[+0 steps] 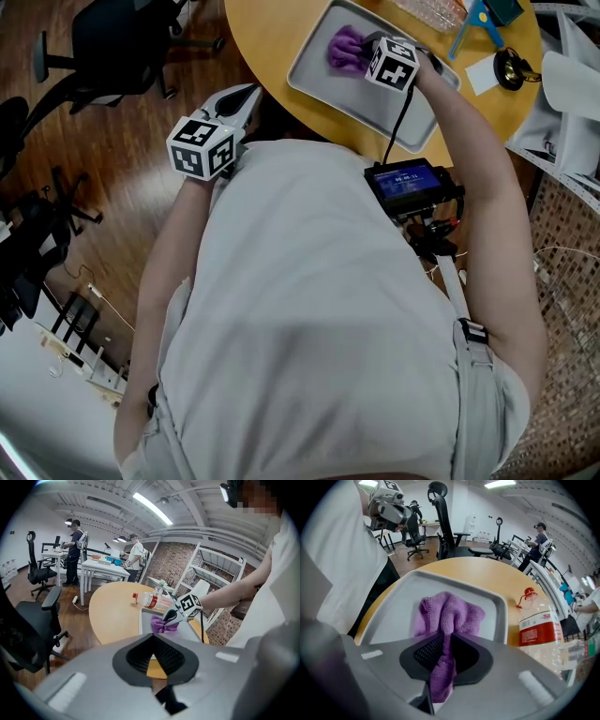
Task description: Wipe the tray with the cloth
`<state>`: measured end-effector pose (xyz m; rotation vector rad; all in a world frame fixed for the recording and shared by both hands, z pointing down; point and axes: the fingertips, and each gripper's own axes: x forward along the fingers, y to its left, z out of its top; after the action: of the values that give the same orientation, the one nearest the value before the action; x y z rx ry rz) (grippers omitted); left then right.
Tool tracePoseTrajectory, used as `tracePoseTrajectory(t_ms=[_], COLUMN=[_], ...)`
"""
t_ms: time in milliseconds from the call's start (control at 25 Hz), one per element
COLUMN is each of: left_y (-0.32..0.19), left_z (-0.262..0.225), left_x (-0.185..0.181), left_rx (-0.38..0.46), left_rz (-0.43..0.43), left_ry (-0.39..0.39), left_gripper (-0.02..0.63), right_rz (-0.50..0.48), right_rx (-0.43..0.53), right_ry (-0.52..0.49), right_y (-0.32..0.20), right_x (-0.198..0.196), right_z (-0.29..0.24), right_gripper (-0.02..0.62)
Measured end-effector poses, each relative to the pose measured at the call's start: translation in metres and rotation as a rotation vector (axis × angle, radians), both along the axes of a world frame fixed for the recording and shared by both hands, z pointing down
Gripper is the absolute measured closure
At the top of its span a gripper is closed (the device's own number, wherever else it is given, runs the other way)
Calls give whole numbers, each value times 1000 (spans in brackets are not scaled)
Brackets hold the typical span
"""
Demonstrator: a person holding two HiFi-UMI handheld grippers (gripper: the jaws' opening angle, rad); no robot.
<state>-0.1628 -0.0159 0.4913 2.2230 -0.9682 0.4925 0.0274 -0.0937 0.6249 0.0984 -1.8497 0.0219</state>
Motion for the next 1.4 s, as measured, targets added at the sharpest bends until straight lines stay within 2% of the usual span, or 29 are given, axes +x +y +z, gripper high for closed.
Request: tracePoseTrajectory(t_ms=[440,600,720,1160,1280,1400], left_y=[-9,-16,-18,5,10,13], left_z=[11,16,19,15,13,15], left_x=[-15,-25,-33,-39,-40,-44], left_rx=[-32,-36,-38,-39,-37,-44], left_rz=[-40,-37,-48,-106,-123,-128], left_ry=[5,10,15,9,-1,-5], left_gripper=[606,606,606,606,606,606], right_rz=[75,48,68,109,158,162], right_rx=[94,198,224,149,163,219], right_ry=[46,140,186,111,84,113], right_y=[-58,-75,-80,-92,-99,-100], right_x=[11,7,-2,-28,-36,-37], right_z=[7,18,20,8,4,4], right_gripper=[541,541,545,544,545,549])
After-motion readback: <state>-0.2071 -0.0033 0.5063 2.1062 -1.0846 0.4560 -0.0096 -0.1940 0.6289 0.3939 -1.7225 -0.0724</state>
